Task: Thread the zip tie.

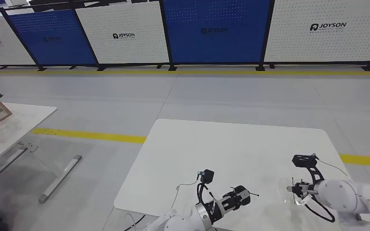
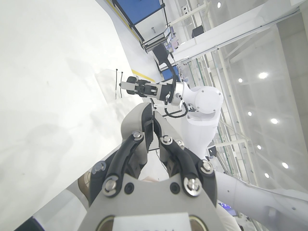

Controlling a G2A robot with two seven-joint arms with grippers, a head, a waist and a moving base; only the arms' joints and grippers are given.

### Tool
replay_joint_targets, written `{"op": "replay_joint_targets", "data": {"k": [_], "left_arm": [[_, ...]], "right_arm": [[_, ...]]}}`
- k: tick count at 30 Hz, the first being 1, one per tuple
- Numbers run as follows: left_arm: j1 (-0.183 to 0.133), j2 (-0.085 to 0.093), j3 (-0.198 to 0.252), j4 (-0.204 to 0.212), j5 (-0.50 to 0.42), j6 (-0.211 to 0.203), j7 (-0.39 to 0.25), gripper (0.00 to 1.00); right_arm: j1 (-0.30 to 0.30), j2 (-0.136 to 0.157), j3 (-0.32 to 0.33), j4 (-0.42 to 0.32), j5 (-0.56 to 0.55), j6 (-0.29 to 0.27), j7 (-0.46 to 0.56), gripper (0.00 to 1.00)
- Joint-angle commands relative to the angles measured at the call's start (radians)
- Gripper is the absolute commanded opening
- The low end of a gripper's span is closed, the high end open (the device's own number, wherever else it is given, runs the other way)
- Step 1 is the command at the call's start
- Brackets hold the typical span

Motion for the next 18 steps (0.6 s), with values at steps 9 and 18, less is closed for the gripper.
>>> {"op": "replay_joint_targets", "data": {"k": [9,18], "left_arm": [[0.000,0.000,0.000,0.000,0.000,0.000,0.000,0.00],[0.000,0.000,0.000,0.000,0.000,0.000,0.000,0.00]], "right_arm": [[0.062,0.002,-0.064,0.075,0.000,0.030,0.000,0.24],[0.107,0.005,-0.117,0.133,0.014,0.056,0.000,0.25]]}}
